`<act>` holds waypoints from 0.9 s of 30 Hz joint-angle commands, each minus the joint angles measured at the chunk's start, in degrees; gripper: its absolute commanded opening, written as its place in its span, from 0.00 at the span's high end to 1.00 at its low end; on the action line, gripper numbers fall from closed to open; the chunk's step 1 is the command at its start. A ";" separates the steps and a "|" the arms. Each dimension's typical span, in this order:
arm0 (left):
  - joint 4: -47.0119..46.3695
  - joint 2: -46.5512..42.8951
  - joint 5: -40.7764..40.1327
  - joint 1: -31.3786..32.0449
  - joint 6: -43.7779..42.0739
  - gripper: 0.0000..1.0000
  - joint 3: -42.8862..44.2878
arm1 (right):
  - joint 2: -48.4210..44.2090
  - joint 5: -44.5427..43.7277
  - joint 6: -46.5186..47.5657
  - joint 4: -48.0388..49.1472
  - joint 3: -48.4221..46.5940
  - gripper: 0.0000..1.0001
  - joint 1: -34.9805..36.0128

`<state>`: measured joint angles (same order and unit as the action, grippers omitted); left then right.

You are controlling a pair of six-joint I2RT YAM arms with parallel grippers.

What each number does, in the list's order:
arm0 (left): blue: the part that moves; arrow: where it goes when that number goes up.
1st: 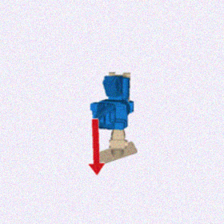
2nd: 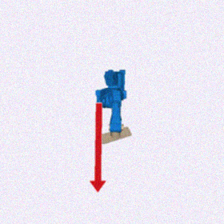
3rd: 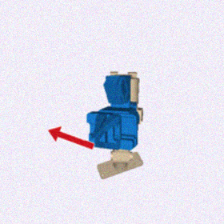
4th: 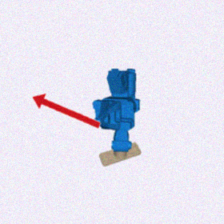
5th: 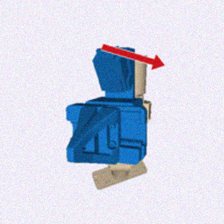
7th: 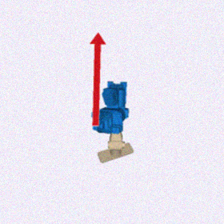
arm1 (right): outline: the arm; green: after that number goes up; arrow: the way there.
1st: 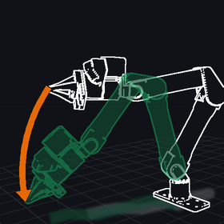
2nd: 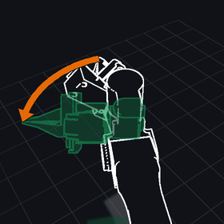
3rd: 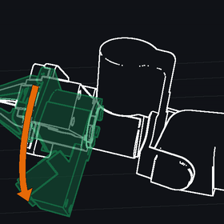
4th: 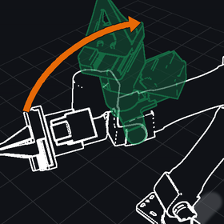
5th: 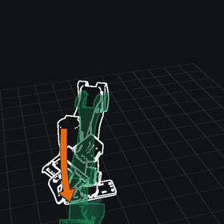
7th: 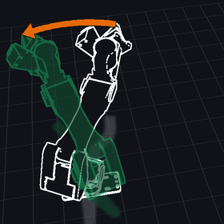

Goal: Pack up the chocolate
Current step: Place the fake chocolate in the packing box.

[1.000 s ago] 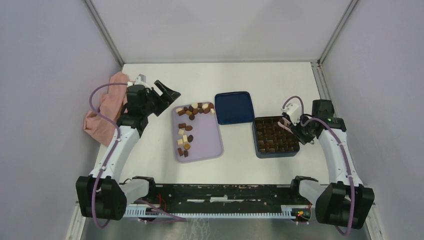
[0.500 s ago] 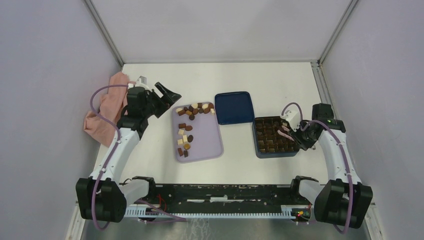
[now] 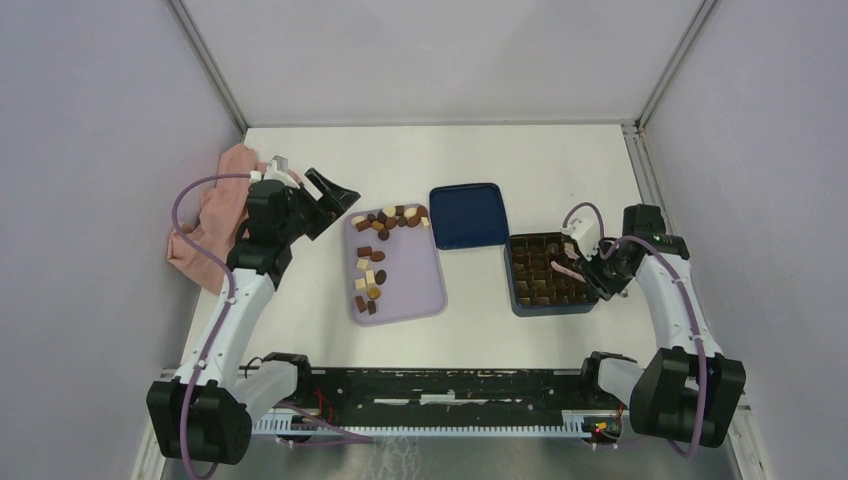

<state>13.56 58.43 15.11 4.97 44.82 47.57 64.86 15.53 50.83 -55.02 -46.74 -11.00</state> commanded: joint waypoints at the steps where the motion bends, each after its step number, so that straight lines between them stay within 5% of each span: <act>1: -0.11 -1.36 0.63 0.15 -3.19 0.09 0.31 | -0.27 2.41 0.02 -0.71 -4.91 0.57 -0.17; 8: 0.93 -2.50 0.33 0.13 -5.01 0.09 0.86 | 2.14 10.71 0.64 -3.80 -12.19 0.59 3.58; 17: 7.88 -4.91 -3.81 0.13 -8.32 0.10 1.62 | 9.52 14.71 -2.32 2.56 -17.52 0.59 26.98; 27: 15.33 -5.98 -10.01 0.13 -8.25 0.10 1.09 | 24.68 6.56 -1.49 10.77 -27.08 0.58 50.30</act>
<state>25.21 53.43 9.17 5.02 38.63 47.62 85.62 24.91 50.26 -50.68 -70.19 33.23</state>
